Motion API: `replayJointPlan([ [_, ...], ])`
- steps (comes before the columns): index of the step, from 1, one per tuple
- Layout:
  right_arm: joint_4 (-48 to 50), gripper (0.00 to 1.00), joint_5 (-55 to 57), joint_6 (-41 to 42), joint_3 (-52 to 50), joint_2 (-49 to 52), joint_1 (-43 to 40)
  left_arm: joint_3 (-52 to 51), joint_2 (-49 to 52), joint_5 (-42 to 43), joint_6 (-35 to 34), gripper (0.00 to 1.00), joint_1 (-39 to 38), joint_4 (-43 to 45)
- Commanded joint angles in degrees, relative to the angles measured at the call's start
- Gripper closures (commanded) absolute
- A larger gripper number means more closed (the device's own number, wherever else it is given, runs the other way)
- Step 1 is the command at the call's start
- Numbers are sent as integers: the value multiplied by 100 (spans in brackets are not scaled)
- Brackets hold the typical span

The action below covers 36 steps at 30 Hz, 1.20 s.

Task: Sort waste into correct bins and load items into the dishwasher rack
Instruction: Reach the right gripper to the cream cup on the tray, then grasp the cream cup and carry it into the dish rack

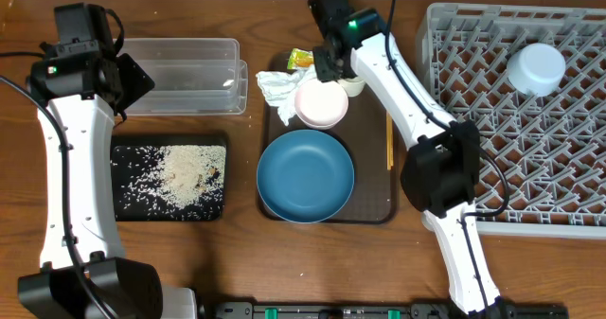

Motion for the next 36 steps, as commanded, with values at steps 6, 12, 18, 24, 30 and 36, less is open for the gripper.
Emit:
replayJointPlan([
  [6, 13, 67, 96, 103, -114, 111, 57, 68, -11, -28, -33, 5, 24, -22],
  [12, 35, 70, 140, 105, -219, 111, 59, 68, -11, -28, -33, 5, 24, -22],
  [18, 190, 75, 138, 103, -494, 111, 52, 68, -11, -28, -33, 5, 24, -22],
  [24, 210, 82, 136, 103, -483, 79, 63, 68, -11, -28, -33, 5, 26, -22],
  [30, 232, 89, 138, 101, -468, -76, 46, 68, -11, -26, -33, 5, 24, -22],
  [36, 177, 99, 138, 72, -459, -407, -17, 68, -11, -28, -33, 5, 24, -22],
])
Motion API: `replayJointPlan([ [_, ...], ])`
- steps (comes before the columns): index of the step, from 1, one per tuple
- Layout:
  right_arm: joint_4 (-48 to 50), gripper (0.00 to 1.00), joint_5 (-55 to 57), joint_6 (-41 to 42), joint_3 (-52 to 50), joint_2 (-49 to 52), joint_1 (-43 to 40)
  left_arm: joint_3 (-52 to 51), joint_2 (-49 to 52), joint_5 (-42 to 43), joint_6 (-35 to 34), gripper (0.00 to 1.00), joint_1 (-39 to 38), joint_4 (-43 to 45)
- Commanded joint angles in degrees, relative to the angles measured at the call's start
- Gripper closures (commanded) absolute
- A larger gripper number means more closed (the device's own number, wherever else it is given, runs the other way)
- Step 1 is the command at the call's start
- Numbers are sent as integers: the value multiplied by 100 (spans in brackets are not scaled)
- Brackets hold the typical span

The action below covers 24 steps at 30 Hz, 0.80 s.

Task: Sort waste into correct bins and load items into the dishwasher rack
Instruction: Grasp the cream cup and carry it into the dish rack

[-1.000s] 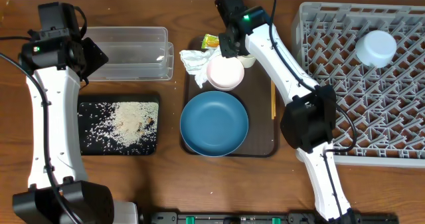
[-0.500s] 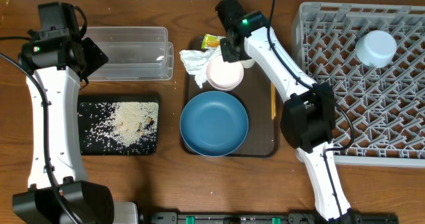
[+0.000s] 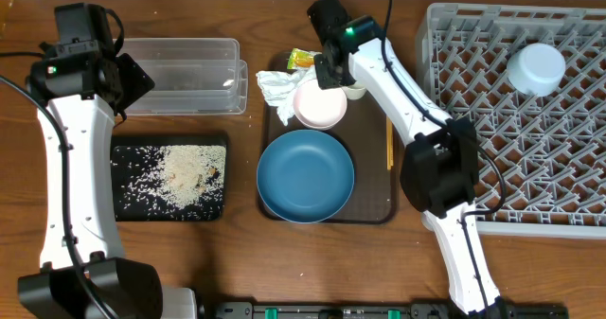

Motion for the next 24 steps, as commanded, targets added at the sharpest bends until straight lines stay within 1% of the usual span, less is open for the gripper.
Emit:
replayJointPlan([
  [1, -57, 99, 35, -28, 11, -468, -42, 68, -11, -28, -33, 5, 24, -22],
  [4, -157, 99, 37, -39, 11, -817, -170, 68, -11, -28, -33, 5, 24, -22],
  [8, -361, 99, -76, -227, 11, -1491, -549, 68, -11, -28, -33, 5, 26, -22],
  [10, -503, 99, -232, -332, 11, -1799, -826, 68, -11, -28, -33, 5, 24, -22],
  [14, -920, 99, -750, -590, 11, -2369, -1659, 68, -11, -28, -33, 5, 24, -22],
  [18, -1421, 99, -2037, -1427, 11, -2610, -2793, 68, -11, -28, -33, 5, 24, -22],
  [21, -1770, 99, -3314, -1871, 7, -2564, -3775, 68, -11, -26, -33, 5, 24, -22],
  [24, -2061, 99, -4863, -2660, -11, -2415, -4730, 68, -11, -28, -33, 5, 24, -22],
])
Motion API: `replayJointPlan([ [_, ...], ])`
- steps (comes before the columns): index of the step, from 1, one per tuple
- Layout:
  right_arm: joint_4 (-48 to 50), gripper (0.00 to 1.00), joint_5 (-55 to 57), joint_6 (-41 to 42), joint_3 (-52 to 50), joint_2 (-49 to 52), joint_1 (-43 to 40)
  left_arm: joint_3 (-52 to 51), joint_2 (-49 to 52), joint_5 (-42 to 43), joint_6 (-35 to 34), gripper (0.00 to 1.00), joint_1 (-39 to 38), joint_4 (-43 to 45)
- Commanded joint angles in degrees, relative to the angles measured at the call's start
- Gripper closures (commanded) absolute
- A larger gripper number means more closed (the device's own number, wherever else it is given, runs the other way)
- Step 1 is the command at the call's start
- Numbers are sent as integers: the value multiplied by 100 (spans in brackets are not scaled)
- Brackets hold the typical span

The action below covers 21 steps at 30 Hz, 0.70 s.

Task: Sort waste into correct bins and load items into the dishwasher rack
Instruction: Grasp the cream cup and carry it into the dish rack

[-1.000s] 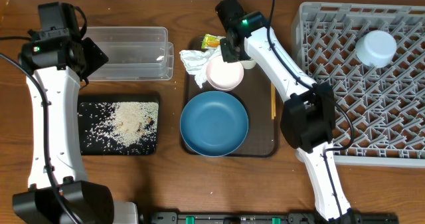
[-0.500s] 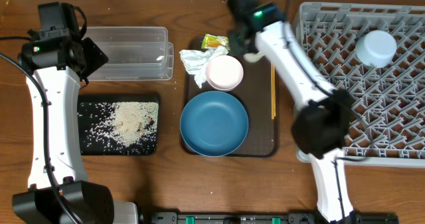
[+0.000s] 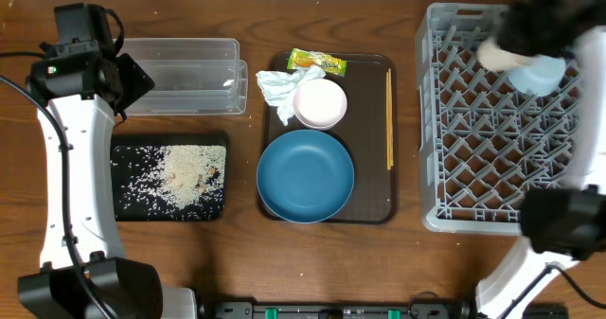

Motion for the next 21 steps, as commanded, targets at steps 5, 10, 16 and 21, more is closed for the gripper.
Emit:
replayJointPlan([
  [5, -584, 99, -3797, -2179, -103, 597, -1764, 68, -11, -26, -33, 5, 24, -22],
  [10, -988, 99, -4776, -3008, -551, 1093, -2251, 68, -11, -26, -33, 5, 26, -22],
  [16, -713, 99, -5348, -3338, -1593, 1526, -2413, 68, -11, -28, -33, 5, 24, -22],
  [21, -522, 99, -5471, -3338, -2197, 1851, -2590, 68, -11, -28, -33, 5, 24, -22],
])
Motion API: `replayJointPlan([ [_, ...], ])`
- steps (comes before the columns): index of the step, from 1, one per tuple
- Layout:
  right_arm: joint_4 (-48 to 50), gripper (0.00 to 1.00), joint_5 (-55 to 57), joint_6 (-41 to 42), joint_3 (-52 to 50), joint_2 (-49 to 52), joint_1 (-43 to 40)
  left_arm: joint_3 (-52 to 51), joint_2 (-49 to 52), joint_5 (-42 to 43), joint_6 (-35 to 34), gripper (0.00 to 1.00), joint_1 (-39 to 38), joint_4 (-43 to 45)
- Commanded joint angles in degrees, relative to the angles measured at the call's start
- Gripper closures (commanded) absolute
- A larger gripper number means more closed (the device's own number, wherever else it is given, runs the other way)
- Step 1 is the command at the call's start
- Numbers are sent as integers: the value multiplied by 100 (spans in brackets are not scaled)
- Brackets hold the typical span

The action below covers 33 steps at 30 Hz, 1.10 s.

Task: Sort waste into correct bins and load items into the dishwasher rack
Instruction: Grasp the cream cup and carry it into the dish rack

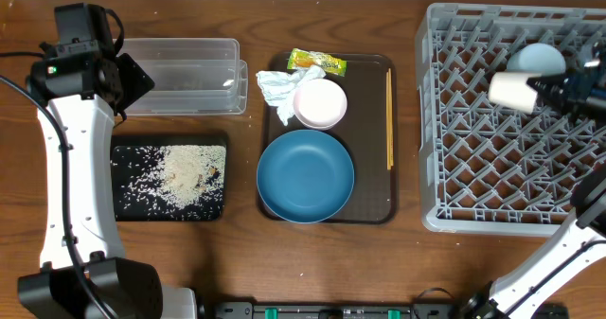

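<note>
My right gripper (530,90) reaches in from the right edge over the grey dishwasher rack (473,177), shut on a small cream cup (509,90) held on its side. A pale blue cup (533,58) sits in the rack just behind it. On the brown tray (375,209) lie a blue plate (305,175), a pink bowl (320,103), a crumpled white napkin (278,87), a yellow-green wrapper (317,62) and wooden chopsticks (389,120). My left gripper (135,80) hovers open at the left end of the clear bin (189,73).
A black tray (123,201) scattered with rice lies in front of the clear bin on the left. The rack fills the table's right side. Bare wood runs between the tray and the rack and along the front edge.
The right arm was a blur over the rack's back corner; now it is steady lower over the rack with the cream cup in its gripper. The left arm and the tray's contents are unchanged.
My right gripper was at the back of the tray, at a small cream cup beside the pink bowl, at both first moments. Then the cup was gone from the tray and the arm was over the rack. Now the cup is held above the rack.
</note>
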Motion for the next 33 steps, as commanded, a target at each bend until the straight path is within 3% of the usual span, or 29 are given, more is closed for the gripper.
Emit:
replayJointPlan([
  [1, 103, 99, -520, -227, -275, 177, -223, 68, -11, -28, -33, 5, 24, -24],
  [9, 13, 99, -413, -227, -422, 249, -741, 68, -11, -28, -33, 5, 26, -24],
  [21, -138, 83, 92, -35, -422, -260, -1110, 68, -11, -28, -33, 5, 26, -24],
  [25, 424, 78, 743, 1086, -422, -874, -1080, 68, -11, -28, -33, 5, 24, -24],
  [29, 1222, 79, 2496, 2820, -422, -1659, -907, 68, -11, -28, -33, 5, 26, -24],
  [33, 1569, 78, 3580, 3458, -422, -2463, -461, 68, -11, -26, -33, 5, 24, -24],
])
